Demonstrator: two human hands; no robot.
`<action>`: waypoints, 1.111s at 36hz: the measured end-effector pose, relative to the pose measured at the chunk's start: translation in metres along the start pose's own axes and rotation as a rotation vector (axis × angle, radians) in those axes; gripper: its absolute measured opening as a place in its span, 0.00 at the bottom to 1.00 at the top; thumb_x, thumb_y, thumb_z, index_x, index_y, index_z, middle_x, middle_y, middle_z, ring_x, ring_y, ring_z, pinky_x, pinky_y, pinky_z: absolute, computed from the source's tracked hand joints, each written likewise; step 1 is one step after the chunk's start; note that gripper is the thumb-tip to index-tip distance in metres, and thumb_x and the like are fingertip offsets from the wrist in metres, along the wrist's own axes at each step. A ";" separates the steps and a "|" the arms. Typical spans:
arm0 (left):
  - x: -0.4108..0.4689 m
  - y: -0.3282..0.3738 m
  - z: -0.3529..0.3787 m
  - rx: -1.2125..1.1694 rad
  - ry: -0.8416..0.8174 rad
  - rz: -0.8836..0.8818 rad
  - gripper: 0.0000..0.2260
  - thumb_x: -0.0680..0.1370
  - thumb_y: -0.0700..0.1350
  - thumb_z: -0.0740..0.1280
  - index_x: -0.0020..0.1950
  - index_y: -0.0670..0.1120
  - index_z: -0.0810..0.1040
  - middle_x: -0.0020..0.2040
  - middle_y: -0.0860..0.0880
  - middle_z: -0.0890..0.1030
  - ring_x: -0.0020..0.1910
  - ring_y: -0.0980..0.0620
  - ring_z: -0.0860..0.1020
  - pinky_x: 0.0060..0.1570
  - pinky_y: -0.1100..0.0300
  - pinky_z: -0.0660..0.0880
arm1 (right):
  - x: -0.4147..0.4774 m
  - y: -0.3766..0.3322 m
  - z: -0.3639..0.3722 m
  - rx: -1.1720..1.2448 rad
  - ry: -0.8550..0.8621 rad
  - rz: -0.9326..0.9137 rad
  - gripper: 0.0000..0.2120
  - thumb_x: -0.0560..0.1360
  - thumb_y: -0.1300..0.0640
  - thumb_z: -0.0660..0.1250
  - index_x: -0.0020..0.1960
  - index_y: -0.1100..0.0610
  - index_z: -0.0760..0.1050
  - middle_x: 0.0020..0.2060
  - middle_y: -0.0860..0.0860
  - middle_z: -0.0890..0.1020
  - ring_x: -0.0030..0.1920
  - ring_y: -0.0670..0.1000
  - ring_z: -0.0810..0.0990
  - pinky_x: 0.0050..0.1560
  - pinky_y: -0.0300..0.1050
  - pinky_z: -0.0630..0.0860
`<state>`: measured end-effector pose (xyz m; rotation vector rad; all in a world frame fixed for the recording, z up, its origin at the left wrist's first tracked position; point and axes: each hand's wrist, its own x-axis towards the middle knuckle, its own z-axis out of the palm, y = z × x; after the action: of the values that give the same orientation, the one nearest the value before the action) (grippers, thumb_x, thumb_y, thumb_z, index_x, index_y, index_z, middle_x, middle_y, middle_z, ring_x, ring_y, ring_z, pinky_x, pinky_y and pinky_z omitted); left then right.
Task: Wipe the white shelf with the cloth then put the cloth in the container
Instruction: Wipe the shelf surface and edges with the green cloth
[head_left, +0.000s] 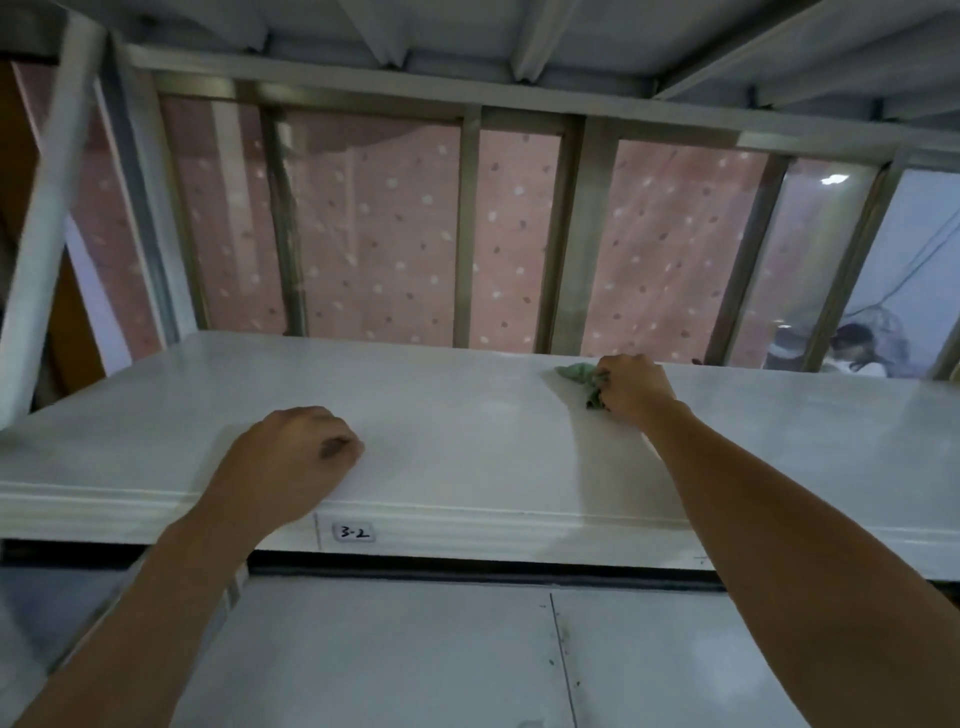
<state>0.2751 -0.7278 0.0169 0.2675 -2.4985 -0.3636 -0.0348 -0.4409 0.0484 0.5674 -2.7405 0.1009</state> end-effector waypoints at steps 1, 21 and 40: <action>-0.002 -0.009 -0.004 0.009 0.009 -0.005 0.19 0.73 0.59 0.60 0.40 0.49 0.86 0.41 0.54 0.84 0.40 0.48 0.82 0.44 0.49 0.82 | 0.003 -0.003 0.000 -0.018 0.000 0.003 0.10 0.75 0.57 0.61 0.54 0.54 0.76 0.52 0.56 0.81 0.51 0.58 0.79 0.48 0.47 0.74; -0.019 -0.144 -0.080 0.203 0.109 -0.135 0.23 0.76 0.60 0.57 0.39 0.48 0.85 0.40 0.51 0.85 0.41 0.47 0.82 0.44 0.50 0.81 | 0.009 -0.303 -0.012 0.099 -0.054 -0.355 0.14 0.76 0.57 0.62 0.59 0.57 0.77 0.55 0.58 0.80 0.54 0.59 0.78 0.54 0.49 0.76; -0.016 -0.205 -0.086 0.142 0.094 0.046 0.12 0.75 0.46 0.65 0.44 0.47 0.88 0.42 0.49 0.88 0.38 0.47 0.85 0.44 0.52 0.85 | -0.009 -0.564 -0.006 0.445 0.014 -0.726 0.09 0.73 0.59 0.72 0.51 0.61 0.79 0.48 0.58 0.81 0.48 0.59 0.81 0.52 0.50 0.79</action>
<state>0.3606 -0.9332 0.0115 0.2768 -2.4370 -0.1511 0.1992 -0.9540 0.0512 1.6203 -2.3207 0.5283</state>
